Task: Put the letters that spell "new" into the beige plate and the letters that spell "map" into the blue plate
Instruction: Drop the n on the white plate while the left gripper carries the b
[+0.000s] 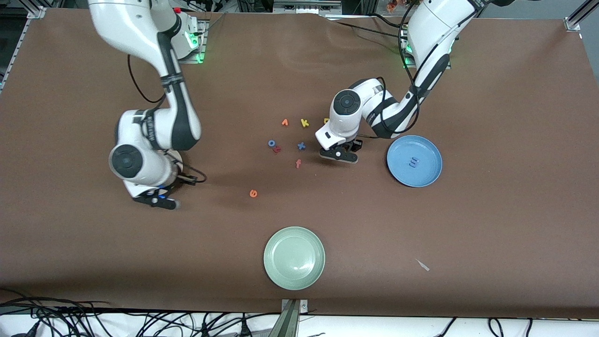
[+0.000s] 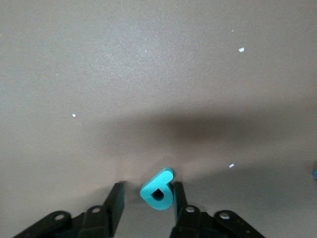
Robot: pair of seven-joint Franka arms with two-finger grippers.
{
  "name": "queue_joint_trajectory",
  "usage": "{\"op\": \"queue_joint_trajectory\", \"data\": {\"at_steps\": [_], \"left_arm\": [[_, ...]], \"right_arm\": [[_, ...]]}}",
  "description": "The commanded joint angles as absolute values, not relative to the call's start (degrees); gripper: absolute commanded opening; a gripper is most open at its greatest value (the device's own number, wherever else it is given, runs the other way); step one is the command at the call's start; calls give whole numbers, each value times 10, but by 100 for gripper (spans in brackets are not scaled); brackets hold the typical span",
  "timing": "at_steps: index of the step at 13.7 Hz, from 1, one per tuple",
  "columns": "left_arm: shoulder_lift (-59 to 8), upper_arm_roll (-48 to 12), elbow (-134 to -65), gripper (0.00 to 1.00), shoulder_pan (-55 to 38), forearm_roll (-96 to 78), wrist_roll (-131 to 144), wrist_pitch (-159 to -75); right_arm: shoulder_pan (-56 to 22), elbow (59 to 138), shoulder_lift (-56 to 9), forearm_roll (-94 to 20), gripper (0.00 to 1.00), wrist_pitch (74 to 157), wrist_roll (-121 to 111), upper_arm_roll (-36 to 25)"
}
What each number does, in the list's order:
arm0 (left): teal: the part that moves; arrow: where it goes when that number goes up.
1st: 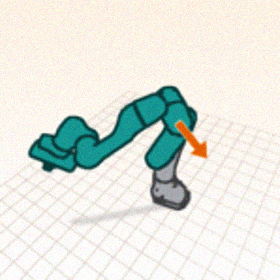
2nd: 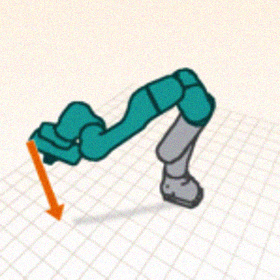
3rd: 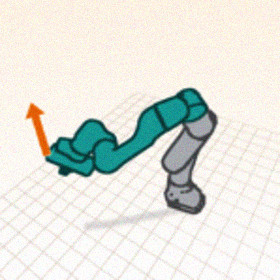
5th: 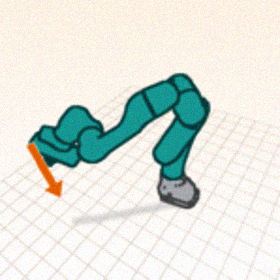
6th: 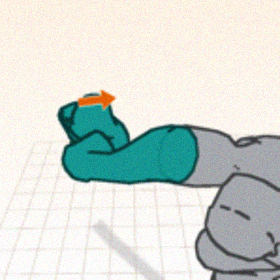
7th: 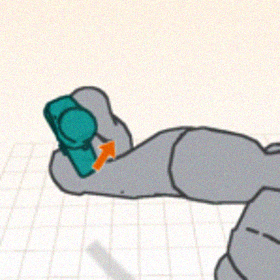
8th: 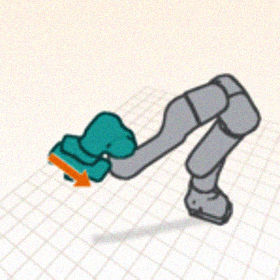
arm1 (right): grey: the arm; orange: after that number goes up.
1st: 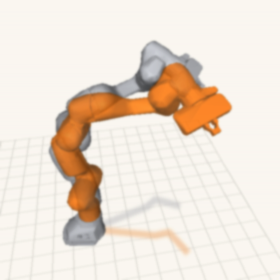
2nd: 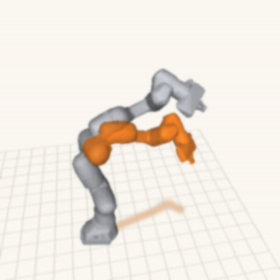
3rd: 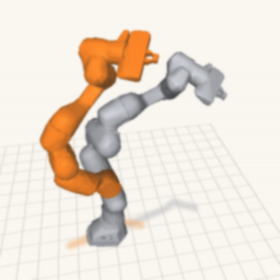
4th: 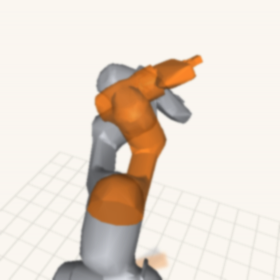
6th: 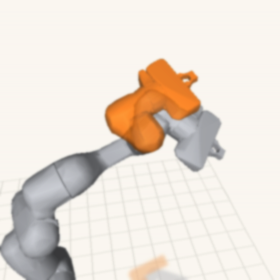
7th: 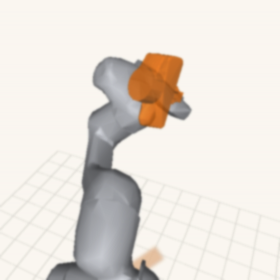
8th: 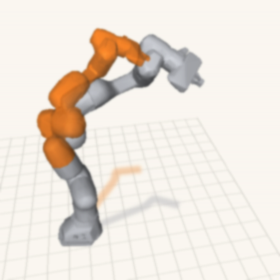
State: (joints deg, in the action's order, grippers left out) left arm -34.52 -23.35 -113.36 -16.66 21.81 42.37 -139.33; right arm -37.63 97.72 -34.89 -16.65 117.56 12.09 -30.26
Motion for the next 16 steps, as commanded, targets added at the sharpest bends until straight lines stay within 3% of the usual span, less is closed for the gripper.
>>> {"op": "queue_joint_trajectory", "data": {"at_steps": [1, 3, 5, 6, 7, 8, 12, 14, 16], "left_arm": [[-355, -234, -1122, 26, -168, 238, 429, -1394], [-353, -233, -1122, 5, -168, 238, 429, -1393], [-350, -234, -1122, 0, -168, 239, 428, -1390], [-347, -234, -1122, 0, -168, 239, 428, -1387], [-340, -234, -1121, 0, -167, 239, 426, -1384], [-333, -234, -1121, 0, -165, 238, 422, -1381], [-310, -235, -1084, 0, -165, 234, 398, -1263], [-310, -236, -1029, 0, -163, 227, 348, -1162], [-308, -234, -1012, 0, -148, 209, 265, -1113]], "right_arm": [[-373, 1011, -345, -177, 8, 1186, 25, -329], [-373, 1064, -320, -177, 8, 1224, -25, -344], [-373, 1122, -292, -177, 14, 1276, -34, -344], [-373, 1132, -291, -178, 44, 1289, -33, -344], [-373, 1129, -293, -178, 89, 1288, -30, -344], [-373, 1121, -293, -178, 100, 1285, -31, -344], [-377, 1025, -308, -179, 100, 1207, 34, -331], [-377, 987, -325, -188, 100, 1204, 95, -295], [-377, 951, -347, -202, 100, 1204, 144, -267]]}}
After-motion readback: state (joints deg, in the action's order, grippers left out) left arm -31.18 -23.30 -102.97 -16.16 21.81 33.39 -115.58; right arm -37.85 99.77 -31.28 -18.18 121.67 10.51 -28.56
